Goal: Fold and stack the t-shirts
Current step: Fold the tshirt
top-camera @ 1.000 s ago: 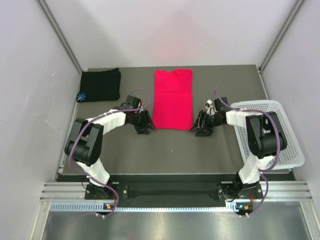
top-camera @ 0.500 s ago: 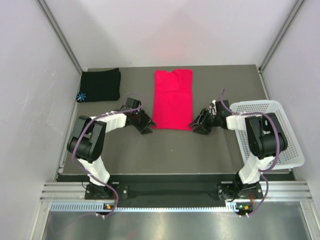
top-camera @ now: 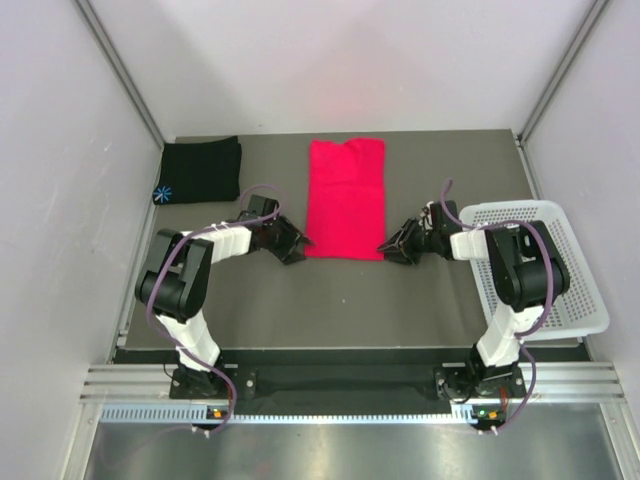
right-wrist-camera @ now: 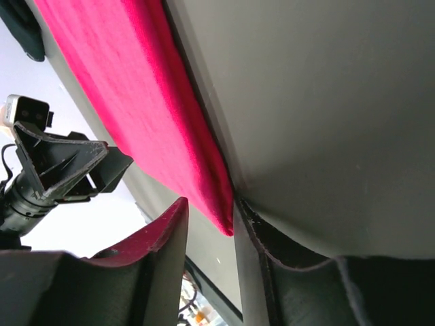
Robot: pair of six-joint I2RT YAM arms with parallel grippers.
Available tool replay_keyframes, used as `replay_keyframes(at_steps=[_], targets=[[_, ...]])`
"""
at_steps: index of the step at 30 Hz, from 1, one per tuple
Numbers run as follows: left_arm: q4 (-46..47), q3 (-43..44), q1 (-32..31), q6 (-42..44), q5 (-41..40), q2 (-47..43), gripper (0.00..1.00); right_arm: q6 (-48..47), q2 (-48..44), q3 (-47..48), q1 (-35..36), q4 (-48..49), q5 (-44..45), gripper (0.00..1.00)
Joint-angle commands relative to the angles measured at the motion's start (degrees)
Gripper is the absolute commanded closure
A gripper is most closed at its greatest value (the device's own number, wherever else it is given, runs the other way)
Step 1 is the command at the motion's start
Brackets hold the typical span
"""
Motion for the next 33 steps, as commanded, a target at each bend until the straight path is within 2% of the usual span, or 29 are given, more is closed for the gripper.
replay_keyframes(at_steps=[1,3,6,14,19,24,28,29,32,33], targets=[[1.73,-0.78,0.46,-0.17,-0.54,1.34,0.46,-0.02,1.48,-1.51,-0.1,0.1,3.19,0.67],[1.82,-0.69,0.55,-0.09,-0.11,1.87,0.46,-0.29,1.13,-1.77,-0.1,0.01,3.1,0.7],[1.99,-0.61,0.81,0.0,0.07,3.09,0.46,-0.37,1.39,-1.34,-0.02,0.89,2.31,0.86],[1.47,-0.78,1.08,0.0,-0.19,3.63,0.48,-1.25,1.48,0.07,-0.1,-0.25,2.48,0.9],[-2.31,0.01,1.08,3.95,-0.81,2.75,0.48,-0.99,1.66,-0.02,-0.1,0.45,2.39,0.92],[-2.14,-1.04,1.08,5.1,-1.33,3.1,0.5,-0.81,1.57,0.07,-0.02,0.45,2.48,0.92],[-0.3,-1.4,1.34,6.94,-0.72,4.06,0.64,-1.16,1.57,0.51,0.07,0.36,2.22,0.93],[0.23,-1.22,1.52,7.64,-0.46,4.5,0.77,-2.3,1.74,0.86,0.16,-0.42,2.22,0.95],[-0.02,0.79,1.87,11.42,0.43,6.17,1.0,-5.38,2.1,2.44,0.86,-1.22,1.25,0.96],[-0.11,1.24,1.87,12.38,0.08,5.91,1.0,-6.34,2.1,3.23,1.12,-2.0,0.64,0.97]])
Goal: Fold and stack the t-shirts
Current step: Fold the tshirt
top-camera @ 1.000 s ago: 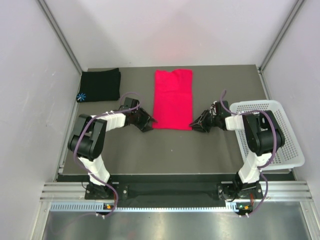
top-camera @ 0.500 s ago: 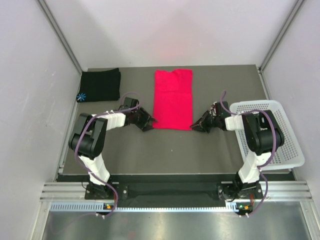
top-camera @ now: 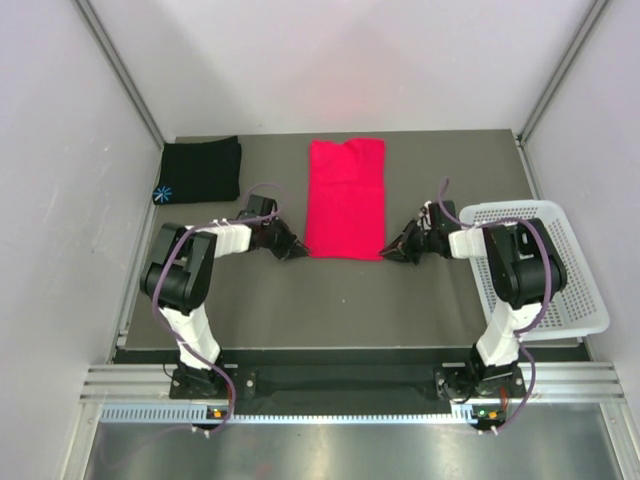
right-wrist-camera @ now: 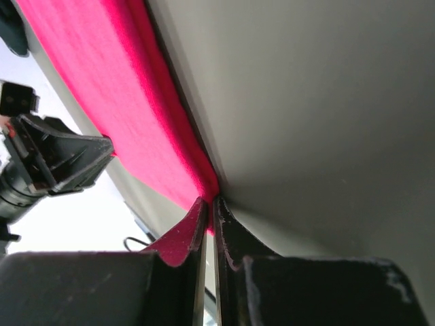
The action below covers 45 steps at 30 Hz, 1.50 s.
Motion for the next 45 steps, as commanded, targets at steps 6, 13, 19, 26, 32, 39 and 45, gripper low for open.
replay_keyframes(at_steps=[6,13,19,26,32,39,45], targets=[[-3.97,-2.0,-0.23,9.11,-3.8,-5.12,1.0,-14.15,-3.34,4.36,2.82,-7.46,0.5,0.99],[-10.9,-14.11,-5.58,9.82,-5.72,-23.05,1.0,-18.38,-15.8,-3.01,4.84,-13.79,-0.55,1.0],[-20.02,-26.06,-14.44,1.93,-9.85,-45.89,1.0,-16.2,-30.99,-15.22,10.2,-15.46,1.12,1.0],[-36.79,-32.59,-23.25,-9.51,-13.64,-73.49,1.0,-8.54,-54.73,-28.93,19.25,-22.65,4.63,1.0],[-47.29,-29.35,-23.87,-13.39,-12.06,-91.17,1.0,-3.53,-75.57,-28.96,22.42,-40.06,7.36,1.0],[-46.08,-20.74,-23.79,-9.87,-12.4,-82.68,1.0,-3.61,-73.32,-21.58,22.51,-41.39,8.58,1.0],[-44.32,-8.19,-23.79,-3.29,-20.48,-69.93,1.0,-10.9,-59.79,-5.94,21.55,-42.36,11.93,1.0]])
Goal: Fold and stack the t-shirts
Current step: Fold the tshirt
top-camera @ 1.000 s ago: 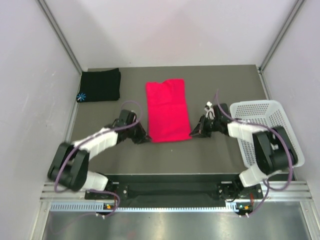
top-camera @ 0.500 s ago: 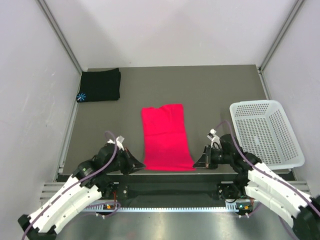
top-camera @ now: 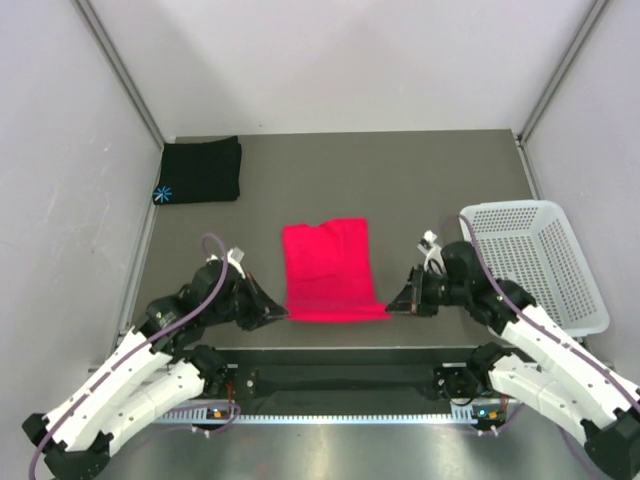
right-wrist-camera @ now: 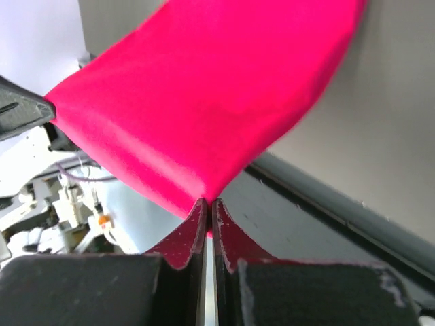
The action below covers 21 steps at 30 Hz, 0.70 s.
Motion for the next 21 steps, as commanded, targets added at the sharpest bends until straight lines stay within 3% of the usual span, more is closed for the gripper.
replay_keyframes(at_steps=[1,6,9,12,21], targets=[[0.63,8.53,0.17,5.35,-8.57,4.61,1.0,-6.51,8.12,9.7,-0.93,-1.72,3.84,1.0],[0.98,18.19,1.92,12.63,-9.56,20.42,1.0,-11.7,19.39,20.95,-6.37,-1.2,0.86,1.0],[5.17,20.23,8.15,16.24,-4.13,27.81,1.0,-14.69,27.21,26.57,-9.62,-1.11,-2.22,1.0],[8.62,22.16,19.29,19.58,3.0,34.22,1.0,-18.03,37.04,31.85,-11.47,-0.58,-4.15,1.0],[9.68,33.85,27.14,27.68,10.2,53.39,1.0,-19.89,56.3,46.97,-13.76,-0.49,-8.55,1.0]])
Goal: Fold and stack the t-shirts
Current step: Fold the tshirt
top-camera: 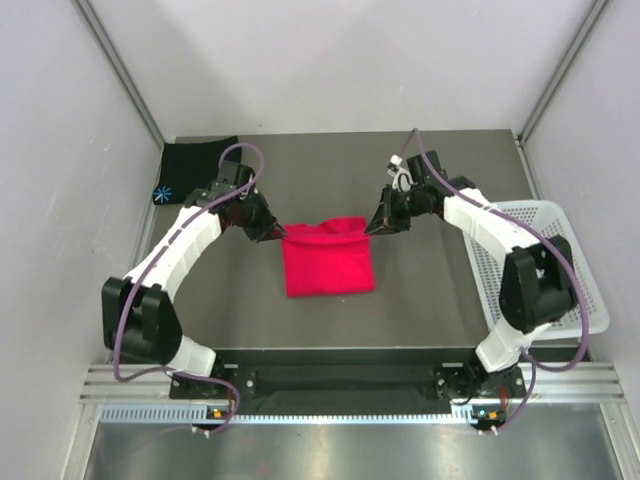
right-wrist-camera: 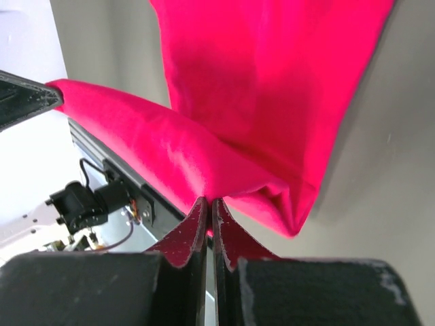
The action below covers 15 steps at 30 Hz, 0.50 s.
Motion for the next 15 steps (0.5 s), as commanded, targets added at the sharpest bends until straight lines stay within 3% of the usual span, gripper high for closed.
replay_keyframes(at_steps=[1,15], targets=[[3.08,4.37,2.34,4.84,4.86,4.89,1.0,-1.74,4.19,6.71,-1.17,0.53,-2.85,1.0],[7.74,10.44,4.81,6.51,5.92,17.39,1.0,-1.83,16.67,15.51,-3.63,-0.08,-5.22,1.0]])
